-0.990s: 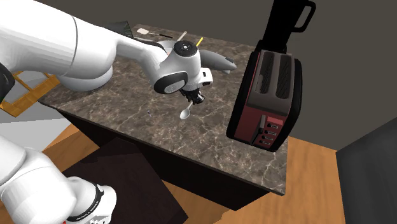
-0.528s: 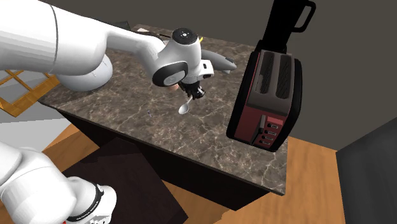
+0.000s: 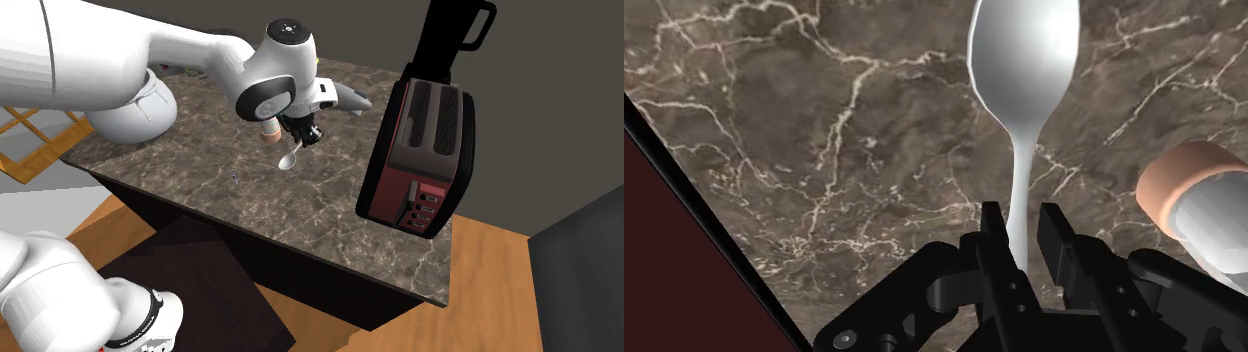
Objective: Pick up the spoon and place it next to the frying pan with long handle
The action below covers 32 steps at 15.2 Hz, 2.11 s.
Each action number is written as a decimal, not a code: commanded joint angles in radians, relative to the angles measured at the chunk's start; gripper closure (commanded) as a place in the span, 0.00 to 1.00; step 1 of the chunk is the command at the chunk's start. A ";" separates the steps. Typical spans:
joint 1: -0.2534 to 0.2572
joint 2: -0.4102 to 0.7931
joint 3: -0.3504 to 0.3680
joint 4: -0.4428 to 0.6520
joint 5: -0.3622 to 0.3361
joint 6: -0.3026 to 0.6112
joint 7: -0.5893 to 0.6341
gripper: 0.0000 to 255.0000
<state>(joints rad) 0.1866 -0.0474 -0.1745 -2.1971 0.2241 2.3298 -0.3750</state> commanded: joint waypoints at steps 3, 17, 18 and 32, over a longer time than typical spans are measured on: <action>0.000 -0.022 0.001 0.031 -0.016 -0.051 0.020 1.00; 0.149 -0.042 0.200 -0.006 -0.088 0.017 0.406 1.00; 0.159 -0.037 0.215 0.000 -0.094 0.019 0.434 1.00; 0.217 0.059 0.288 -0.004 -0.135 0.131 0.584 1.00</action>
<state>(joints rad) 0.4033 0.0053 0.1129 -2.1959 0.0889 2.4479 0.2085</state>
